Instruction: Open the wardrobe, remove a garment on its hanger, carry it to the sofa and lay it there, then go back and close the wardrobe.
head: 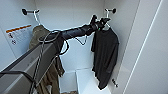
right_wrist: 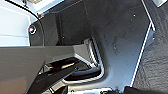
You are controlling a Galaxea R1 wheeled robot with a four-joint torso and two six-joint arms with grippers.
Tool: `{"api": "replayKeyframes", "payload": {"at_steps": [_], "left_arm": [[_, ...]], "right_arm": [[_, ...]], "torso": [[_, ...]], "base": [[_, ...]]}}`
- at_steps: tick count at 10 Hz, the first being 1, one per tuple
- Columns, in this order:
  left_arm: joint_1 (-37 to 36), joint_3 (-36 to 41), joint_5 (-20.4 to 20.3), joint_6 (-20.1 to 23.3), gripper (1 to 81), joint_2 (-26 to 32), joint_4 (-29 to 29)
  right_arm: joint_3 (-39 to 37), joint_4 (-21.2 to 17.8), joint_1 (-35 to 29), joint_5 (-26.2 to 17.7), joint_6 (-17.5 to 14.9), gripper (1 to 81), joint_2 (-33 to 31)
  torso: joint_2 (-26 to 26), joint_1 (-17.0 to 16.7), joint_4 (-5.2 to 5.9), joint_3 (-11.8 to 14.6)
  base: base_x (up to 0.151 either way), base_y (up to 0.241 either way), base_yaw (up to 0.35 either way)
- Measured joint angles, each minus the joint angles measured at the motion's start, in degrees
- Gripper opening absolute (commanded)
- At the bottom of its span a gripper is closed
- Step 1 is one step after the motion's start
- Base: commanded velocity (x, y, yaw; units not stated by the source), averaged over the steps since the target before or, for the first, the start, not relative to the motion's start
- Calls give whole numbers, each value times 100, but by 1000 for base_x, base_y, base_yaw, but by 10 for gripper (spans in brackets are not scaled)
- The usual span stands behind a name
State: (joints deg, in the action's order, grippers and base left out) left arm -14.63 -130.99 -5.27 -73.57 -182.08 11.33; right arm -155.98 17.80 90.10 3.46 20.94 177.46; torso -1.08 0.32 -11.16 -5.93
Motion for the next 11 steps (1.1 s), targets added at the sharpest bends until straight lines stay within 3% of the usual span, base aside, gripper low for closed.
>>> {"api": "replayKeyframes", "payload": {"at_steps": [3, 11], "left_arm": [[-11, 9, -349, 0, 811, -20, 311], [11, 30, -368, -2, 811, -28, 380]], "right_arm": [[0, 0, 9, -2, 6, 811, 0], [0, 0, 9, 0, 6, 811, 0]], "torso": [[0, 0, 0, 0], [-2, 0, 0, 0]], "base": [[0, 0, 0], [0, 0, 0]]}}
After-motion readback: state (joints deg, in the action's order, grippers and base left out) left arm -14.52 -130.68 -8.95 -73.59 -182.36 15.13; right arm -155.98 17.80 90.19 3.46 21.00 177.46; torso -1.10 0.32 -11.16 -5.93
